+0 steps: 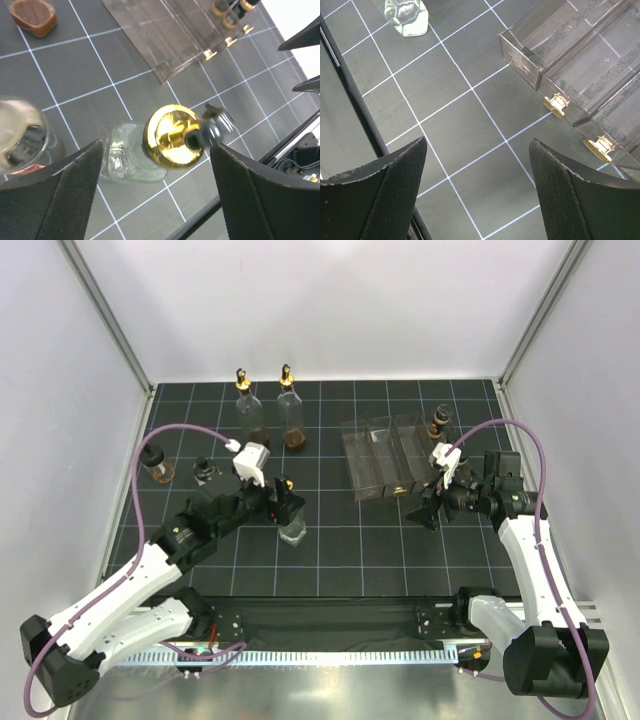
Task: Organize the condiment bottles
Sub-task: Pick up the bottle from the center of the board.
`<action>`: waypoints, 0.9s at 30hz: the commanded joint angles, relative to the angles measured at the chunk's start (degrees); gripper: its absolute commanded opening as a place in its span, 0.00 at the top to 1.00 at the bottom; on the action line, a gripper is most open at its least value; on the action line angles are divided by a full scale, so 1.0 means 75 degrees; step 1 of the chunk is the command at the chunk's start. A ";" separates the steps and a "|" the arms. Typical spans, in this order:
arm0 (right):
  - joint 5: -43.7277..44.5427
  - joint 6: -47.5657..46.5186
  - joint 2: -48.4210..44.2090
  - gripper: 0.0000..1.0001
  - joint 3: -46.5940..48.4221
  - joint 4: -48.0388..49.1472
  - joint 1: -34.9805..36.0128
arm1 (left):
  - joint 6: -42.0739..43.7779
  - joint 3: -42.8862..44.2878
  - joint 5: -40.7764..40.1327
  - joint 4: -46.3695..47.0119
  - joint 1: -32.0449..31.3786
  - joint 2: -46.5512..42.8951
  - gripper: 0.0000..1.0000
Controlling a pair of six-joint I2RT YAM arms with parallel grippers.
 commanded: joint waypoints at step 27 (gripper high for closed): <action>-0.0080 -0.0181 0.0043 0.17 0.0063 0.0007 0.0049 | 0.0344 0.0695 0.0240 0.0596 0.0039 0.0697 0.61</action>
